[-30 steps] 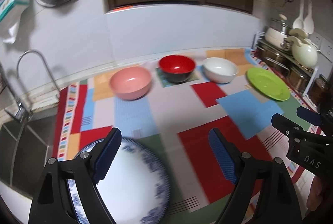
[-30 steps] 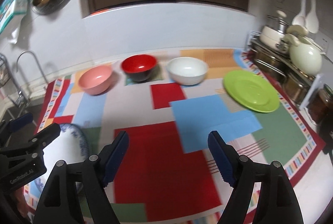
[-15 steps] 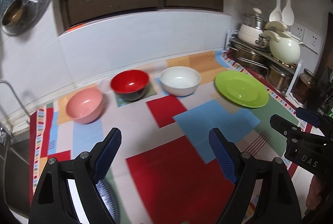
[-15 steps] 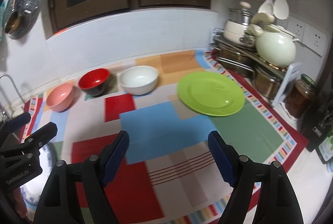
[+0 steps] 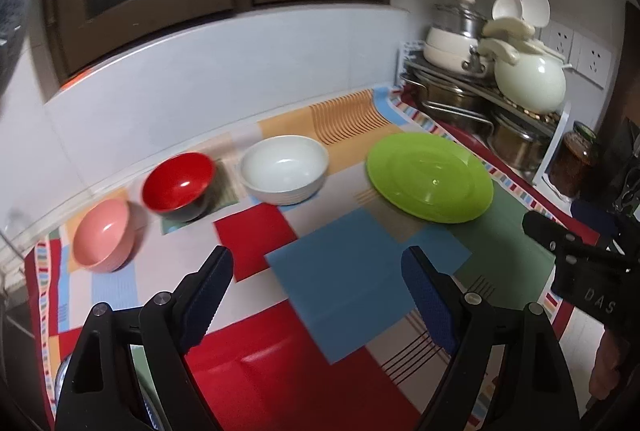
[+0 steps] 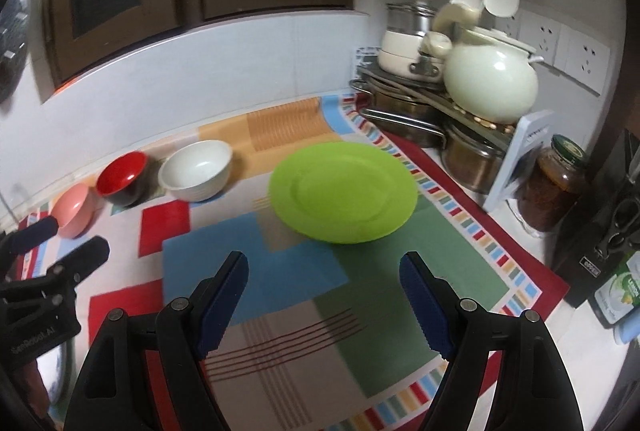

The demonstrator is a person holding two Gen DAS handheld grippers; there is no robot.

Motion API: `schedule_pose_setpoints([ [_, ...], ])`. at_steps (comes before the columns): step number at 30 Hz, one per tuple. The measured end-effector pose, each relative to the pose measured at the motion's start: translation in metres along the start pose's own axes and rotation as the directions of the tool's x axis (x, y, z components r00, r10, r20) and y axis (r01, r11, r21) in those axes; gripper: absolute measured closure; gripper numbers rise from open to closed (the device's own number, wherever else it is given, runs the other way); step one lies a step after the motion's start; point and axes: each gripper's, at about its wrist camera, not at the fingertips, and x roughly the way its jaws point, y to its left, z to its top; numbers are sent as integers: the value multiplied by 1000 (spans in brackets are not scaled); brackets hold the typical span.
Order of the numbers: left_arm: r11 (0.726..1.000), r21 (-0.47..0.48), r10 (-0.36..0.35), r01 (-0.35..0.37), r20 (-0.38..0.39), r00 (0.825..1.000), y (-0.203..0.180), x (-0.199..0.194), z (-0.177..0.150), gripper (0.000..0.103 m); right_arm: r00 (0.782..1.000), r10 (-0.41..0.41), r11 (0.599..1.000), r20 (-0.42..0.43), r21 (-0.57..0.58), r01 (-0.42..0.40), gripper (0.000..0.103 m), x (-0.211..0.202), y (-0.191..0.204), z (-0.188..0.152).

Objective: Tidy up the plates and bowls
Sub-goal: 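Move both grippers toward the lime-green plate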

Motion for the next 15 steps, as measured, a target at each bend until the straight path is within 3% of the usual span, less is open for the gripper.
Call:
schedule_pose_setpoints([
  [15,997,58,-43,45,-35,998,-39,77,51,17,997,-69,991,-25,111,71,24,61,-51,25],
])
